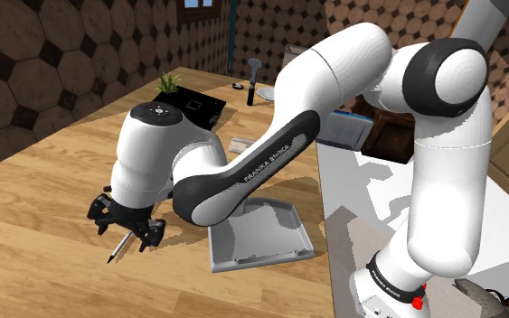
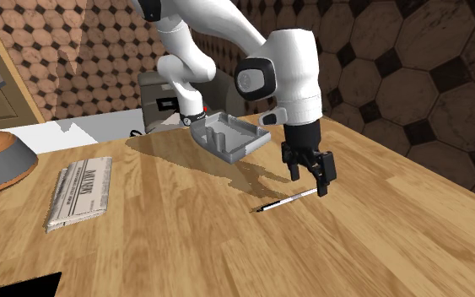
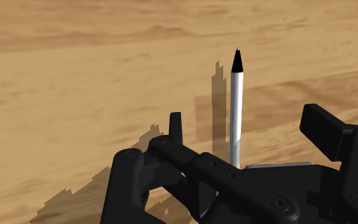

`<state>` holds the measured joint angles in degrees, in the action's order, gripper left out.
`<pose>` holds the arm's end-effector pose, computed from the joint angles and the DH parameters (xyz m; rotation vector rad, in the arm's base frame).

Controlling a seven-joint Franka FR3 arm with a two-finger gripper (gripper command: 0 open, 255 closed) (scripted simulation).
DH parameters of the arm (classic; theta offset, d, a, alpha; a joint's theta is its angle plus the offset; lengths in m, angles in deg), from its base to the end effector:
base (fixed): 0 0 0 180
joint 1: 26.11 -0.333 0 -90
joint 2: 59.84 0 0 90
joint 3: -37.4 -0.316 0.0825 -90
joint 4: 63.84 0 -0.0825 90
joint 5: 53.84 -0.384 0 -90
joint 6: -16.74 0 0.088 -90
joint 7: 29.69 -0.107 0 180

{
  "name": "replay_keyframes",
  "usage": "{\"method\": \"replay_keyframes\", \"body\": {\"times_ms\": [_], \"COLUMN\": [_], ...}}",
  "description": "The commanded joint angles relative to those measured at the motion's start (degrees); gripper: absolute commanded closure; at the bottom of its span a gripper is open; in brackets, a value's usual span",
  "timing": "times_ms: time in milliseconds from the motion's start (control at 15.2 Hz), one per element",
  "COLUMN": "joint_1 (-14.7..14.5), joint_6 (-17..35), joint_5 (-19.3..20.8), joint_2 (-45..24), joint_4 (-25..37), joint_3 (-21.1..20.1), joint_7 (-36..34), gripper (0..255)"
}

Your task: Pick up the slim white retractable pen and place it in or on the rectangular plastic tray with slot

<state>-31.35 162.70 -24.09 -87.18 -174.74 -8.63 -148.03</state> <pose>0.4259 0.4798 0.3358 -2.5507 1.2149 -0.0767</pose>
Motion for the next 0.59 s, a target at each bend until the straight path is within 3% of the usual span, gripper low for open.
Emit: {"method": "replay_keyframes", "body": {"times_ms": [0,264,330,528], "joint_1": [-0.11,-0.1,-0.1,-0.11], "joint_6": [0.06,0.06,0.06,0.05], "joint_5": [0.14,0.12,0.12,0.13], "joint_2": [-0.15,-0.14,-0.14,-0.14], "joint_4": [0.08,0.08,0.08,0.09], "joint_3": [0.13,0.12,0.12,0.12], "joint_7": [-0.06,-0.06,-0.06,-0.06], "gripper": [0,0,255,255]}}
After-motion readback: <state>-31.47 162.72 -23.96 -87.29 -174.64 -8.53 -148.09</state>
